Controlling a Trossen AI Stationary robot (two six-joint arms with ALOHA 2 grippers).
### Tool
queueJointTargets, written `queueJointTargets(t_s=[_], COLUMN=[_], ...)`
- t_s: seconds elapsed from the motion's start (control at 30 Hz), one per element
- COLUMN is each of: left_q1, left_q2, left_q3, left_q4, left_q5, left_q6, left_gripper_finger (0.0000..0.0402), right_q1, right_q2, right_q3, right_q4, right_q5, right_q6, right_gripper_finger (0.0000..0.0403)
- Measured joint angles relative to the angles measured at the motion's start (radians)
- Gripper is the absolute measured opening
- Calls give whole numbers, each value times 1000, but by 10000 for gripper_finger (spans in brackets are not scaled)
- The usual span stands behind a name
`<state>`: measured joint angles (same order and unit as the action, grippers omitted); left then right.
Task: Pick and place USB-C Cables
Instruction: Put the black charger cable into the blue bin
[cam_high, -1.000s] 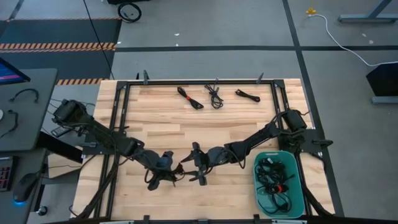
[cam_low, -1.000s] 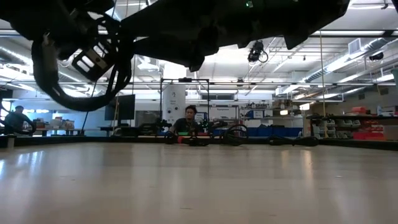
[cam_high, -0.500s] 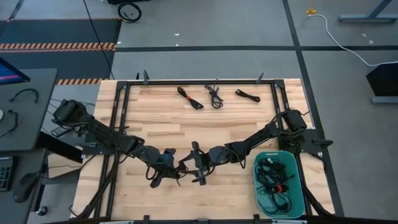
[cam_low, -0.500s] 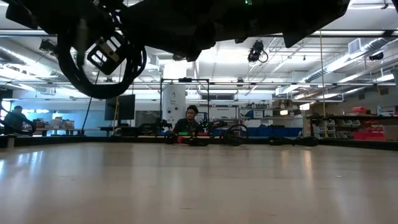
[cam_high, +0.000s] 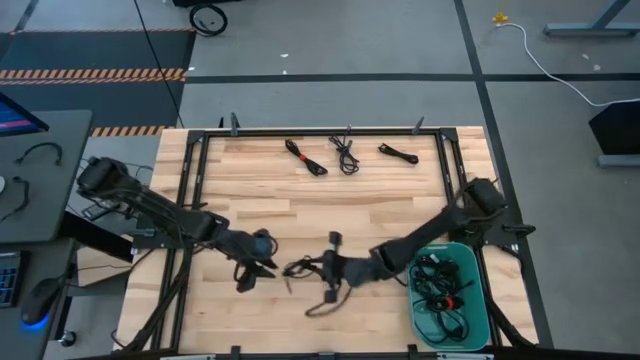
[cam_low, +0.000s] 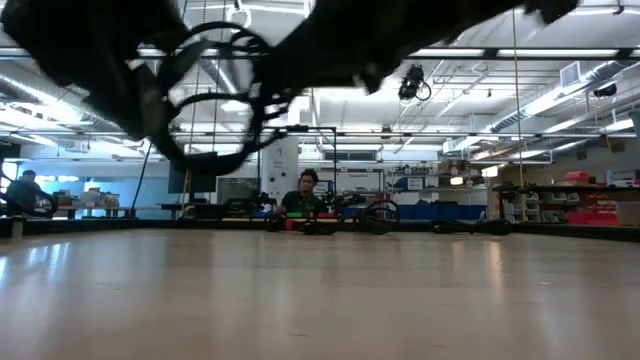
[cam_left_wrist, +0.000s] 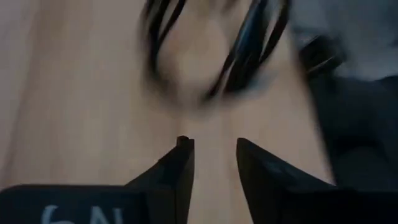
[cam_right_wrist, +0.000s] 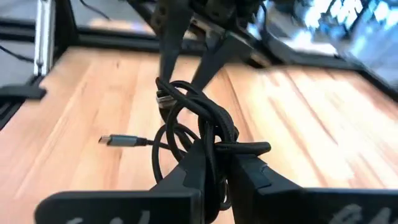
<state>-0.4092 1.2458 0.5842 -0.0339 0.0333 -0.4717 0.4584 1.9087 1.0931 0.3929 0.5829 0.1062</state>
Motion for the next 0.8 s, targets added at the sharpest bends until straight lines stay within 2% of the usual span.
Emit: queueJointTargets(t_s=[0.07,0.17,0.23,0.3,0.43,0.53,0.73,0.8], left_q1=[-11,-39,-58,-75,-103,-121,-150,-160], left_q2=[-18,-19,-12,-1,-2,-2,-2,-2], left_q3=[0,0,0,0,-1,-1,-1,-1], left_q4=[-115,-207,-230,-227,-205,-192,-186,-185], left_q5=[-69,-225,-316,-381,-478,-527,-556,-557], left_q6=[-46,-84,-99,-99,-100,-101,-120,-119], left_gripper_finger=[136,141,141,139,133,131,130,130], right_q1=[55,147,213,270,354,394,427,427], right_q2=[-61,-181,-262,-327,-407,-439,-485,-496], right_q3=[0,11,55,125,264,296,197,140], right_q4=[-150,-404,-635,-907,-1373,-1575,-1689,-1692], right_q5=[56,93,95,50,-142,-320,-637,-749], right_q6=[99,295,461,658,1042,1221,1430,1445], right_gripper_finger=[40,40,40,40,40,40,40,40])
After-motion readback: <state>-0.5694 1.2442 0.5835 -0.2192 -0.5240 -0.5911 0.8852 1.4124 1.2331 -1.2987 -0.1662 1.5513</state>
